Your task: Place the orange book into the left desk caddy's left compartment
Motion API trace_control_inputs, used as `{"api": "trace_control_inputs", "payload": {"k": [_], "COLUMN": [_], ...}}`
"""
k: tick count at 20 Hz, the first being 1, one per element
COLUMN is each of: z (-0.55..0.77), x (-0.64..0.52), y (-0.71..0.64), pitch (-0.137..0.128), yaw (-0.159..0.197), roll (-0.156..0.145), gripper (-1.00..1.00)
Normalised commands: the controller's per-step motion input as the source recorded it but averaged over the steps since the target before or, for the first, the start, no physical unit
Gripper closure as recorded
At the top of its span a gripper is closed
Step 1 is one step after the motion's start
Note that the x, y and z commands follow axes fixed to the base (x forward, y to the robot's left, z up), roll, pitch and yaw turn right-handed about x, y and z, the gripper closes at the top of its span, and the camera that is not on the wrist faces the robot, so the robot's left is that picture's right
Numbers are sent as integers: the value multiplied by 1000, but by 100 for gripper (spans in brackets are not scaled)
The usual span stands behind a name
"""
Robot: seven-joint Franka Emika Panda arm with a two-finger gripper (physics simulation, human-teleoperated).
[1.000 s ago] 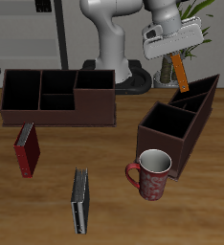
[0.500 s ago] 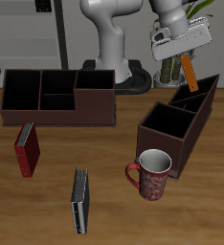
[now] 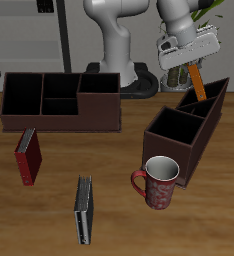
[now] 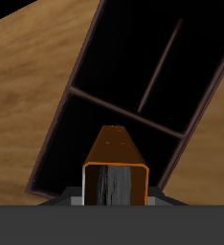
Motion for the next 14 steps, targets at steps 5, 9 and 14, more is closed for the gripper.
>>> {"api": "trace_control_inputs", "payload": {"k": [5, 9, 14], "z": [-189, -181, -334], "x": [56, 49, 115], "y": [19, 27, 18], "pitch": [32, 40, 69], "yaw": [4, -2, 5], "roll": [0, 9, -3], "gripper": [100, 100, 100]}}
